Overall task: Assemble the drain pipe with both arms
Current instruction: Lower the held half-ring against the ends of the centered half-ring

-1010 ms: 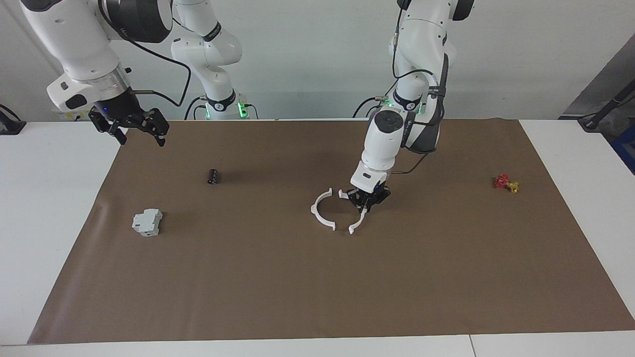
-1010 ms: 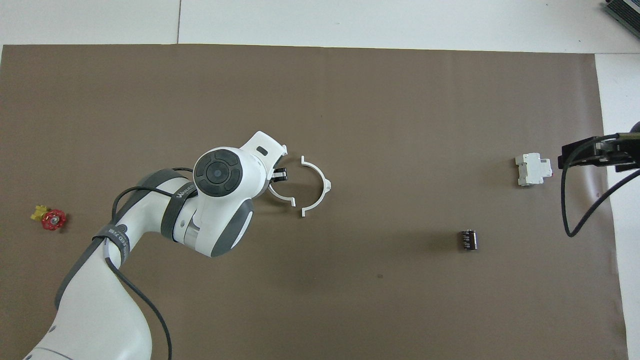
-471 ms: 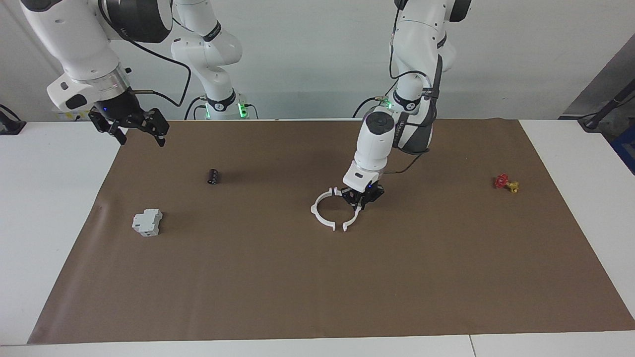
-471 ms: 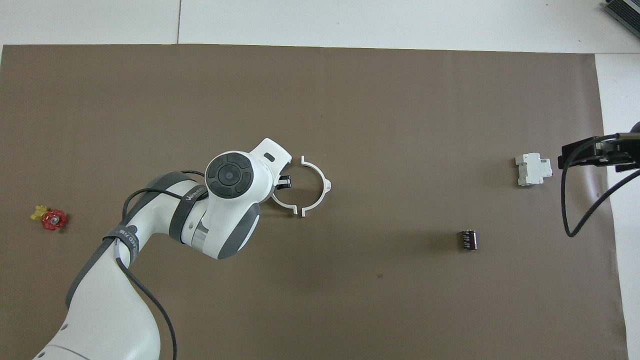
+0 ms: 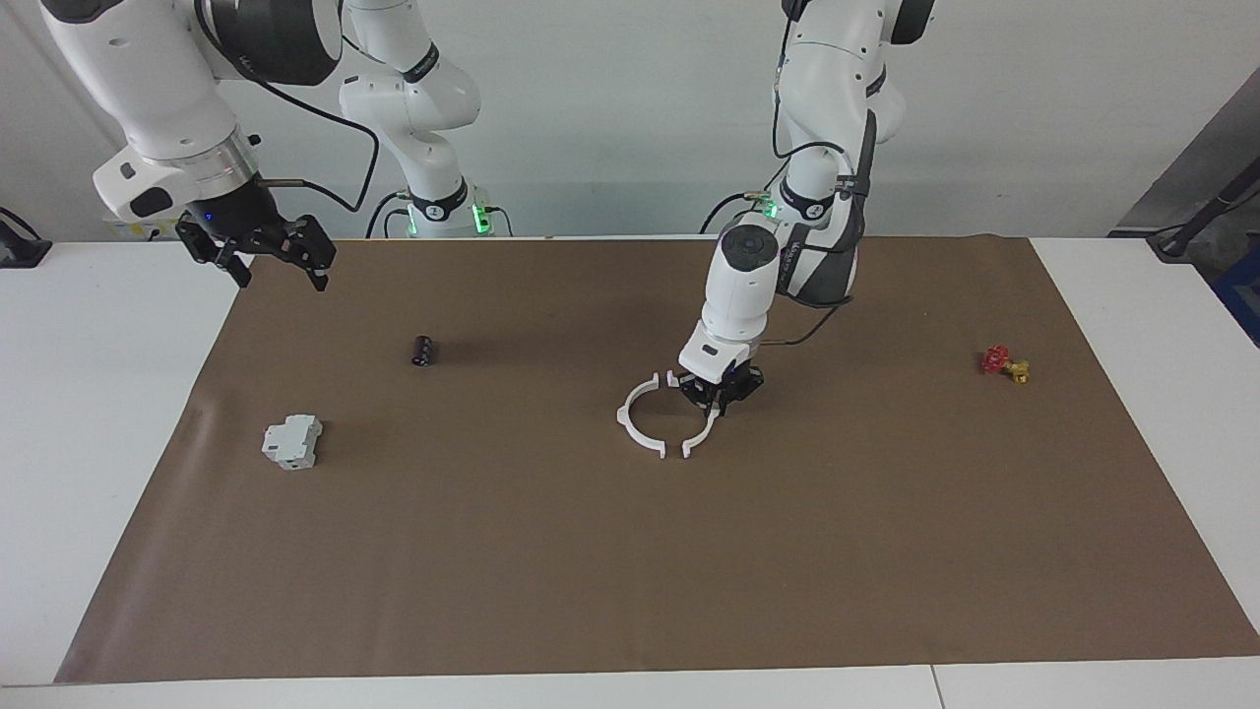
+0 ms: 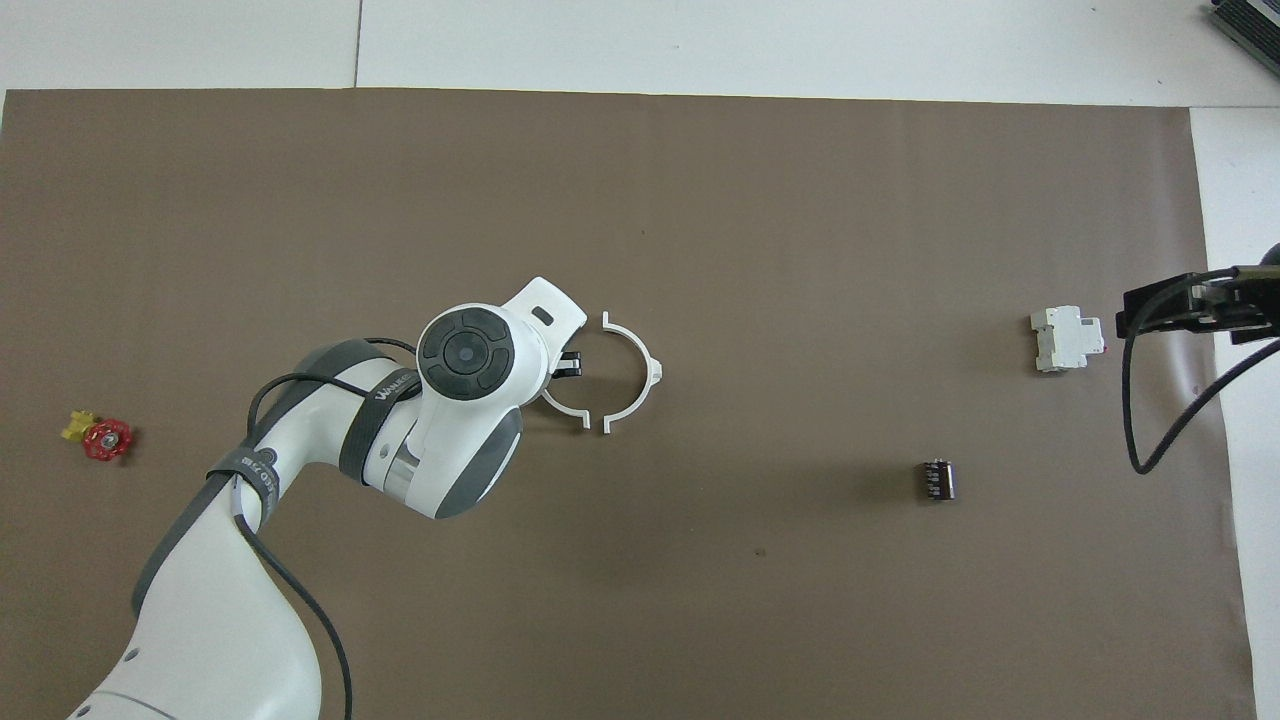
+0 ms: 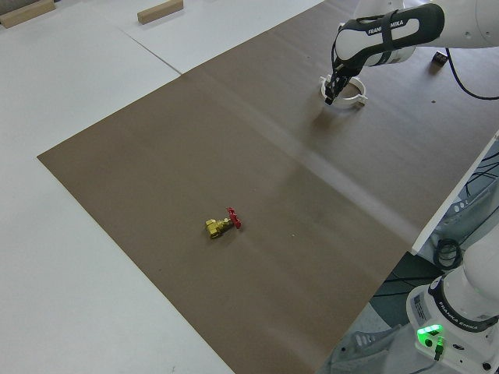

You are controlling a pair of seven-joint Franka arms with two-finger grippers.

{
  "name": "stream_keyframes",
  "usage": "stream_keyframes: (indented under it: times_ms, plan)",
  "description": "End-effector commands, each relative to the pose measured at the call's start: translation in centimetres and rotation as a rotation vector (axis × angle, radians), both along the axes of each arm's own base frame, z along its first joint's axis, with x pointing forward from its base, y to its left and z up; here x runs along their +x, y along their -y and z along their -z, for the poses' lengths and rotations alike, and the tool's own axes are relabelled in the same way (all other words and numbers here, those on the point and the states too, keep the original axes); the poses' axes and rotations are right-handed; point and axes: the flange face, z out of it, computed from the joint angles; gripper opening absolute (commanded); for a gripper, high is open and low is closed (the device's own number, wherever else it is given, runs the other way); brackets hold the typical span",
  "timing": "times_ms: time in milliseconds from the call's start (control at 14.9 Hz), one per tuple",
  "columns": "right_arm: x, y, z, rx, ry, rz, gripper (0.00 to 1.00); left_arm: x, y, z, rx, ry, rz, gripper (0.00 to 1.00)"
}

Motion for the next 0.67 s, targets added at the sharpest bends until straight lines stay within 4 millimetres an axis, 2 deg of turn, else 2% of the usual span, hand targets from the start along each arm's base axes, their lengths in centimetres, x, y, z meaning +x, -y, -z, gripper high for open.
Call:
stream_keyframes:
  times_ms: [0,404,606]
  plan:
    - [-0.6,0.5,-0.4,-0.003,0.000,-0.005,1.00,0.3,0.1,-0.5,0.024,0.023,0.052,0.00]
    - [-0.6,0.5,-0.4,-0.003,0.000,-0.005,1.00,0.3,0.6,-0.8,0.013,0.044,0.089,0.00]
    - [-0.6,0.5,-0.4,-0.003,0.000,-0.005,1.00,0.3,0.8,0.7,0.012,0.040,0.084,0.00]
